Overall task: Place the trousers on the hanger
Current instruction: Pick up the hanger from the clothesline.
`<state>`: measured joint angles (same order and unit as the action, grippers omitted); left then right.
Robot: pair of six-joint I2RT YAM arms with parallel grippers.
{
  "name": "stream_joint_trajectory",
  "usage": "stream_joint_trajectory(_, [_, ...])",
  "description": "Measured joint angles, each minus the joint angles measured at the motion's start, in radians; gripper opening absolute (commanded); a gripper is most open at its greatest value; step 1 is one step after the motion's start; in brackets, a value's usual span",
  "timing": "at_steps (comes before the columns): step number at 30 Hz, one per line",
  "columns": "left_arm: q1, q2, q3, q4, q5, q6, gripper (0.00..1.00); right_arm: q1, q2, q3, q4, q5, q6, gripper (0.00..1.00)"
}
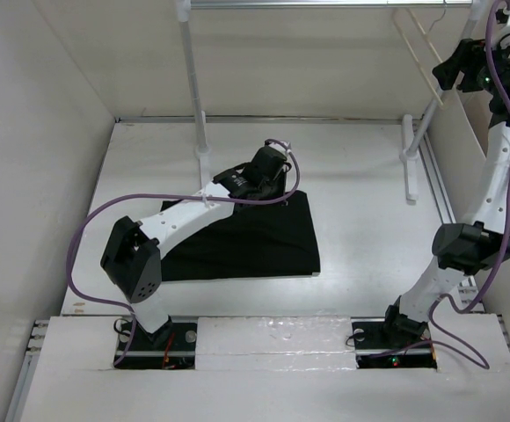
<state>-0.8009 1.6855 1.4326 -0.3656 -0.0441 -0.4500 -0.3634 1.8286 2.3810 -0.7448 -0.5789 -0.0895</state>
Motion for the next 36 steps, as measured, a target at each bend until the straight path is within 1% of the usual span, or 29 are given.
stream_joint_trajectory(2, [0.0,0.0,0.0,0.002,0.007,-0.001,0.0,-0.003,0.0,0.0,0.001,0.004,-0.006,0.72])
stream_joint_trajectory(4, [0.0,0.0,0.0,0.003,0.011,-0.003,0.0,-0.003,0.0,0.0,0.001,0.004,-0.013,0.68])
stream_joint_trajectory(6, [0.0,0.0,0.0,0.003,0.013,-0.003,0.0,-0.002,0.0,-0.004,0.0,0.004,-0.018,0.66])
stream_joint_trajectory(9, [0.0,0.0,0.0,0.003,0.014,-0.004,0.0,0.008,0.0,-0.024,0.004,0.014,-0.03,0.58])
stream_joint_trajectory(10, [0.0,0.0,0.0,0.003,0.014,-0.004,0.0,0.014,0.0,-0.035,0.004,0.019,-0.034,0.52])
stream_joint_trajectory(11, [0.0,0.0,0.0,0.003,0.014,-0.004,0.0,0.021,0.0,-0.048,0.004,0.024,-0.039,0.49])
stream_joint_trajectory(12, [0.0,0.0,0.0,0.003,0.014,-0.005,0.0,0.029,0.0,-0.062,0.004,0.029,-0.043,0.4])
stream_joint_trajectory(15, [0.0,0.0,0.0,0.003,0.014,-0.006,0.0,0.045,0.0,-0.087,0.004,0.044,-0.05,0.22])
stream_joint_trajectory(20, [0.0,0.0,-0.013,0.009,0.017,-0.012,0.0,0.063,-0.014,-0.098,0.039,0.07,-0.049,0.1])
stream_joint_trajectory(21, [0.0,0.0,-0.013,0.008,0.018,-0.013,0.0,0.068,-0.021,-0.103,0.049,0.078,-0.049,0.05])
stream_joint_trajectory(24, [0.0,0.0,-0.013,0.011,0.018,-0.016,0.0,0.089,-0.043,-0.107,0.062,0.103,-0.05,0.0])
stream_joint_trajectory(29, [0.0,0.0,-0.011,0.01,0.018,-0.019,0.0,0.132,-0.116,-0.147,0.11,0.155,-0.06,0.0])
stream_joint_trajectory(31, [0.0,0.0,-0.005,0.005,0.017,-0.019,0.06,0.152,-0.166,-0.191,0.135,0.187,-0.071,0.0])
stream_joint_trajectory(32, [0.0,0.0,0.002,-0.001,0.016,-0.02,0.1,0.155,-0.175,-0.199,0.153,0.212,-0.077,0.0])
stream_joint_trajectory(35, [0.0,0.0,0.058,-0.021,0.01,-0.023,0.14,0.185,-0.27,-0.301,0.157,0.242,-0.083,0.0])
stream_joint_trajectory(36, [0.0,0.0,0.085,-0.026,0.009,-0.023,0.17,0.189,-0.293,-0.336,0.17,0.253,-0.085,0.0])
